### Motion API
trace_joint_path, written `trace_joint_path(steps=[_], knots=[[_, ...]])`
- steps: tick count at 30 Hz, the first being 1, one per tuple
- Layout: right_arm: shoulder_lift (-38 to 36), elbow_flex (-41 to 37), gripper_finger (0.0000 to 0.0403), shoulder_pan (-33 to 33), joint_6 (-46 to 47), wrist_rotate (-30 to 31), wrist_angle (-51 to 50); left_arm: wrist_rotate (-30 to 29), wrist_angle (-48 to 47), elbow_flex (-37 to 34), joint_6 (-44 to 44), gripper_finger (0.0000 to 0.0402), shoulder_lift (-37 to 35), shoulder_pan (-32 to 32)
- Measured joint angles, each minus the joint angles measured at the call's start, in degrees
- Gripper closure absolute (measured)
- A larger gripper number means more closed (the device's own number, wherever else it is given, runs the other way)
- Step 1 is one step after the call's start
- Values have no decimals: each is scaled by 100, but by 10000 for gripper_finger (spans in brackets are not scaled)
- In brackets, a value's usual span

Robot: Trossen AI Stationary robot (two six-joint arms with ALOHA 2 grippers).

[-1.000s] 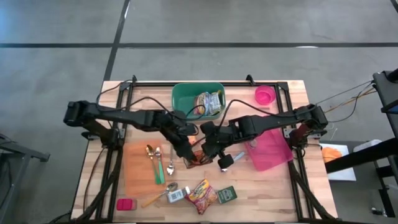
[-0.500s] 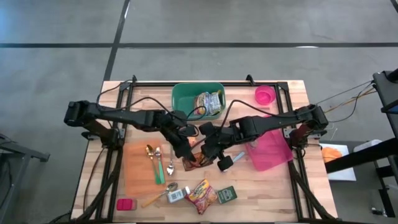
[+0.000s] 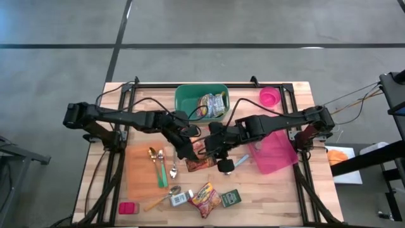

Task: Pick & Place Food Item
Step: Put the orange spice pack into the pink bin

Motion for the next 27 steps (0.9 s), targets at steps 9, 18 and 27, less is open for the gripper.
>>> trace_joint_path(steps=[9, 18, 27], knots=[[-64, -17, 189, -66, 1427, 348, -6, -606, -641, 0, 468, 387, -147, 3], [-567, -17, 181, -79, 2444, 437, 364, -1463, -714, 0, 1090, 387, -952, -6], [-634, -17, 181, -100, 2789, 413, 732, -2014, -371, 0, 1667, 387, -1268, -8]])
